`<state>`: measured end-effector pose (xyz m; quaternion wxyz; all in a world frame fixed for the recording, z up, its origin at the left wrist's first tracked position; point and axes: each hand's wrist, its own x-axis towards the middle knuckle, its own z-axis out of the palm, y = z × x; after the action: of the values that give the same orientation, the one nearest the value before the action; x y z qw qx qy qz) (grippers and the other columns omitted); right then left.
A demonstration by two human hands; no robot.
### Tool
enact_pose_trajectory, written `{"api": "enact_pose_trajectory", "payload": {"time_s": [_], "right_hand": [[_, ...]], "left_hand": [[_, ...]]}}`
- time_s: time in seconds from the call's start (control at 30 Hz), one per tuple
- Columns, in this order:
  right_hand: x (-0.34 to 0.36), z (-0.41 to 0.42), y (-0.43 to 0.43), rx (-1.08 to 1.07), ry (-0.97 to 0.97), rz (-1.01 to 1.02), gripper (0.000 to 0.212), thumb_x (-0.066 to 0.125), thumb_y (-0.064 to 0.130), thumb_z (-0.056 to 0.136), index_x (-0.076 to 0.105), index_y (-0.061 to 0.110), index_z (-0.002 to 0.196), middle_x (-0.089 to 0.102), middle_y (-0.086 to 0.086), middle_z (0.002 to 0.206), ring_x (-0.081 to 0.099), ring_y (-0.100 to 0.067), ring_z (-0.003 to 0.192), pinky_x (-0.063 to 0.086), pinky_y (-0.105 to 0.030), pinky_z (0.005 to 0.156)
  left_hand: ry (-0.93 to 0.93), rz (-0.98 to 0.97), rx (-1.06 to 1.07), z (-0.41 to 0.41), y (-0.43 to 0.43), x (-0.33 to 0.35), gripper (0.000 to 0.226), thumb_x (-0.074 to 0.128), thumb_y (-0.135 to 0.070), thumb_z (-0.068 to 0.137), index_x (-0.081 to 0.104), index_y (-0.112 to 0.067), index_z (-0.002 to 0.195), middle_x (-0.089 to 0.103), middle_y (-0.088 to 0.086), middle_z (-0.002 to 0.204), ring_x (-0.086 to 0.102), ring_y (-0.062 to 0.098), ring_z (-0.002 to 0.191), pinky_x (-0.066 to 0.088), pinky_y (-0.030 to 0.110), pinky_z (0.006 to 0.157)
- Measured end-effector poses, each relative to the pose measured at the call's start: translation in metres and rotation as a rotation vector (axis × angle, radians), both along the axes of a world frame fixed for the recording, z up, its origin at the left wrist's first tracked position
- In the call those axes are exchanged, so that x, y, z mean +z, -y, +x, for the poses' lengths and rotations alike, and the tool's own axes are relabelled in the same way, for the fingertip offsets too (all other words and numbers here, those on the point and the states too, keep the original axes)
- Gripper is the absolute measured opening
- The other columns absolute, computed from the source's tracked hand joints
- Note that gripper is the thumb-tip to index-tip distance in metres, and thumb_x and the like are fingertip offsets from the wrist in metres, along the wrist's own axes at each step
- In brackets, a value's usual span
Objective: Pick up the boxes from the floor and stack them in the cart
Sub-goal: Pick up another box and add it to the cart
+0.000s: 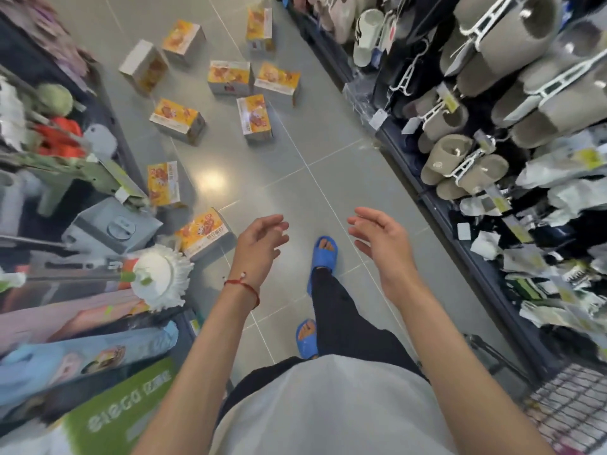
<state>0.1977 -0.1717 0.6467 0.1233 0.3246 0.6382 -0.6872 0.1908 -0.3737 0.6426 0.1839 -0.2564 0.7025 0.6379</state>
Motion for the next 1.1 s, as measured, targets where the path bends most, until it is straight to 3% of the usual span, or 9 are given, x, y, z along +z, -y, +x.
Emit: {"api": "enact_pose_trajectory", "payload": {"time_s": [0.23, 0.57, 0.7, 0.87, 0.97, 1.1], "right_hand": [[-0.017, -0.144, 0.027, 0.076, 0.056, -0.046, 0.026, 0.059, 0.007, 0.098, 0.069, 0.018, 0.119, 0.076, -0.001, 0.114, 0.069, -0.018, 0.110, 0.051, -0.037, 0.103], [-0.026, -0.332, 0.056, 0.218, 0.135, -0.076, 0.023, 0.063, 0.015, 0.098, 0.069, 0.019, 0.120, 0.076, -0.001, 0.114, 0.070, -0.012, 0.101, 0.053, -0.030, 0.095], [-0.031, -0.393, 0.076, 0.241, 0.176, -0.069, 0.020, 0.062, 0.016, 0.099, 0.069, 0.023, 0.116, 0.075, -0.002, 0.116, 0.069, -0.011, 0.099, 0.052, -0.030, 0.093], [-0.040, -0.469, 0.113, 0.196, 0.208, -0.071, 0.018, 0.061, 0.017, 0.100, 0.068, 0.024, 0.116, 0.074, -0.003, 0.118, 0.070, -0.014, 0.105, 0.053, -0.029, 0.094], [-0.040, -0.509, 0.135, 0.159, 0.253, -0.082, 0.024, 0.060, 0.017, 0.102, 0.066, 0.019, 0.125, 0.074, -0.002, 0.119, 0.070, -0.014, 0.109, 0.053, -0.032, 0.100], [-0.046, -0.562, 0.160, 0.071, 0.269, -0.122, 0.025, 0.060, 0.017, 0.102, 0.066, 0.018, 0.126, 0.075, -0.001, 0.118, 0.071, -0.015, 0.110, 0.053, -0.033, 0.102]], "left_hand": [[0.037, -0.035, 0.097, -0.124, 0.021, -0.004, 0.022, 0.050, -0.011, 0.102, 0.064, -0.020, 0.115, 0.070, -0.002, 0.114, 0.068, 0.019, 0.106, 0.049, 0.035, 0.093], [0.103, -0.028, 0.220, -0.283, 0.049, -0.011, 0.022, 0.051, -0.014, 0.102, 0.065, -0.020, 0.117, 0.072, -0.003, 0.116, 0.070, 0.013, 0.104, 0.052, 0.033, 0.093], [0.112, -0.003, 0.252, -0.348, 0.072, -0.016, 0.021, 0.052, -0.012, 0.101, 0.064, -0.016, 0.118, 0.071, 0.000, 0.114, 0.072, 0.005, 0.088, 0.052, 0.017, 0.073], [0.133, 0.014, 0.221, -0.435, 0.108, -0.032, 0.020, 0.052, -0.011, 0.102, 0.064, -0.014, 0.117, 0.071, 0.001, 0.114, 0.072, 0.006, 0.087, 0.052, 0.011, 0.066], [0.165, 0.007, 0.176, -0.484, 0.130, -0.032, 0.020, 0.050, -0.010, 0.102, 0.064, -0.016, 0.115, 0.071, 0.001, 0.115, 0.069, 0.016, 0.100, 0.052, 0.018, 0.072], [0.171, -0.031, 0.069, -0.550, 0.156, -0.036, 0.020, 0.050, -0.013, 0.101, 0.064, -0.020, 0.115, 0.071, -0.003, 0.114, 0.068, 0.014, 0.104, 0.049, 0.028, 0.088]]}}
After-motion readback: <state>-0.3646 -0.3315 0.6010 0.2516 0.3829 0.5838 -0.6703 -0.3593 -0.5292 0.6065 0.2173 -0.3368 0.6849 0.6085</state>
